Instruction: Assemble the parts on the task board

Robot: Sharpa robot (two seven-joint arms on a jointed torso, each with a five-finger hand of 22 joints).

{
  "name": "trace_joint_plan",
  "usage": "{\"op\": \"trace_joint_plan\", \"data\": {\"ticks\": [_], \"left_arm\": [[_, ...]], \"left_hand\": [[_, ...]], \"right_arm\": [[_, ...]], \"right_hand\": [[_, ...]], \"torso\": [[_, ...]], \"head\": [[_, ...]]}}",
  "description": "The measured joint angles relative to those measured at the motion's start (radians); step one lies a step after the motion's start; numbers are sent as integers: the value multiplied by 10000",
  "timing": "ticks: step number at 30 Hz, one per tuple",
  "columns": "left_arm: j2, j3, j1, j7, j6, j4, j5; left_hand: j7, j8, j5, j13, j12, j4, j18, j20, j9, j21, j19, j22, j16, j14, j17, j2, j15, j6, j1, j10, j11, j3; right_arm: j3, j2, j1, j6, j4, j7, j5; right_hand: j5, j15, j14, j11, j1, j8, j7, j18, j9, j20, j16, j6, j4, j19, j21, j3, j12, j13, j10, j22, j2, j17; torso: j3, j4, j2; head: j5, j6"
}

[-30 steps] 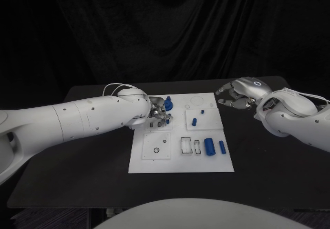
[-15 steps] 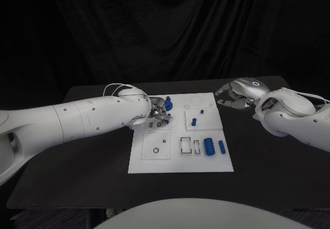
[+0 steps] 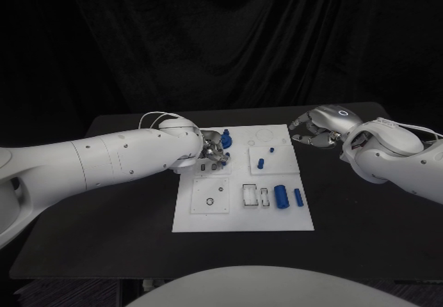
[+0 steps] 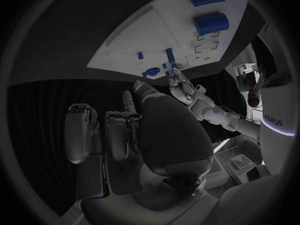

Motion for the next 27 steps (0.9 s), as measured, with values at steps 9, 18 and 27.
{"op": "trace_joint_plan", "data": {"ticks": [9, 18, 27], "left_arm": [[-44, 8, -6, 0, 31, 1, 0], [-50, 12, -11, -3, 36, 13, -2], [-110, 14, -20, 0, 36, 25, -2]], "left_hand": [[-17, -176, 73, 0, 0, -228, -1, 0, 183, -37, 0, 0, 0, 0, 0, -249, 0, 89, 43, 1, 0, 617], [-14, -379, 398, 0, 0, -559, -1, 0, 405, -36, 0, 0, 0, 0, 0, -575, 0, 163, -158, 0, 0, 1481], [-16, -473, 735, 0, 0, -827, -1, 0, 632, -37, 0, 0, 0, 0, 0, -816, 1, 234, -365, 1, 1, 2176]], "right_arm": [[0, 18, -2, 83, -15, -8, 144], [0, 46, -6, 148, -61, -24, 205], [0, 27, -8, 219, -62, -55, 230]], "right_hand": [[0, 0, 0, 0, 40, 0, 0, 0, 1, 0, 0, 0, 0, 0, -64, 0, 0, 0, 0, -1, 40, 0], [0, 0, 0, 0, 39, 0, 0, 1, -7, 0, 0, 0, 29, 0, -64, 28, 0, 0, 1, -1, 40, 0], [0, 0, 0, 0, 39, 0, -36, 0, -7, 0, 0, 35, 28, 0, -103, 28, 0, 0, 0, -2, 40, 0]], "torso": [[0, -2, -1], [-1, -3, -2], [-1, 0, -2]], "head": [[26, 0], [71, 0], [90, 0]]}}
